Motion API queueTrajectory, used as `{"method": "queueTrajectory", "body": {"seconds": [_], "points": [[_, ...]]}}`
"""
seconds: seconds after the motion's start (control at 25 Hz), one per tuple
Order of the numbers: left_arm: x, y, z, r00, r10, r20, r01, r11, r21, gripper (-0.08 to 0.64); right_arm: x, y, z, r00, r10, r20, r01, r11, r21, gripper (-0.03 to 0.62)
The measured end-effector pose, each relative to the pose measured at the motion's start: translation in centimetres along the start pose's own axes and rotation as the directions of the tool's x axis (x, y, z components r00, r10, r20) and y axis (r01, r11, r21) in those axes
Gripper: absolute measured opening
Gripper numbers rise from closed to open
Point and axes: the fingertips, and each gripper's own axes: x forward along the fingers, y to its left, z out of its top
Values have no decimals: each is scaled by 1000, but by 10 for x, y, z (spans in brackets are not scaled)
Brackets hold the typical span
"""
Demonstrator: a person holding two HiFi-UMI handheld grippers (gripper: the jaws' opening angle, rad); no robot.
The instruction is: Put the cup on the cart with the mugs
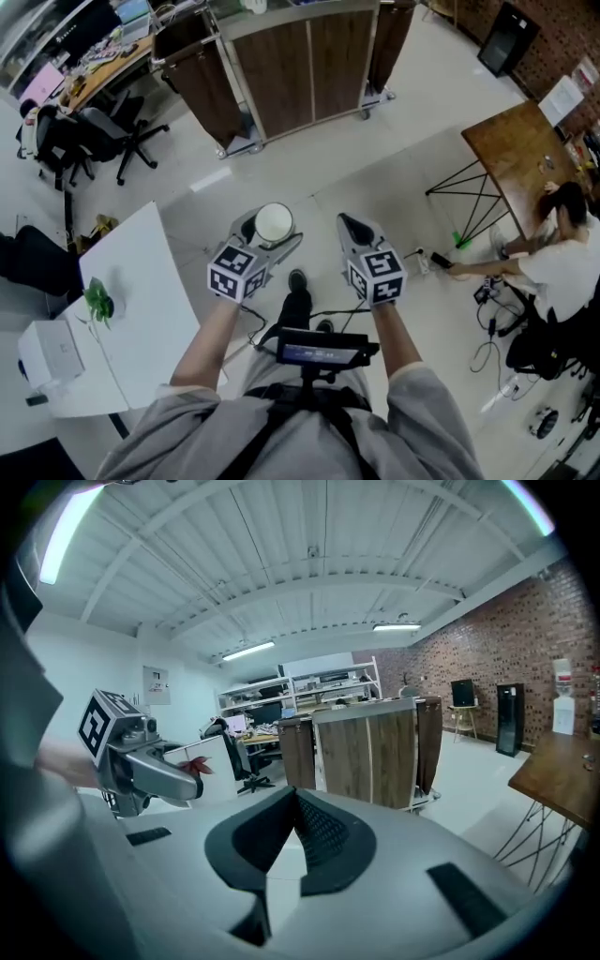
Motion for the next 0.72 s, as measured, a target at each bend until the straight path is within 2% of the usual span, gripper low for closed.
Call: {"method": "queueTrajectory", "body": {"seconds": [0.28,0.44,0.72], "points": [[57,96,26,1000,22,-11,-22,1000,-19,400,112,-30,44,997,77,-26,-78,996,-41,8],[87,157,51,1000,22,-10,-22,999,-36,400,178,-52,81,996,84,-23,-85,995,-60,8],[134,240,102,1000,17,-7,-17,999,-38,400,268,-77,140,992,127,-21,-129,987,-94,8]]}}
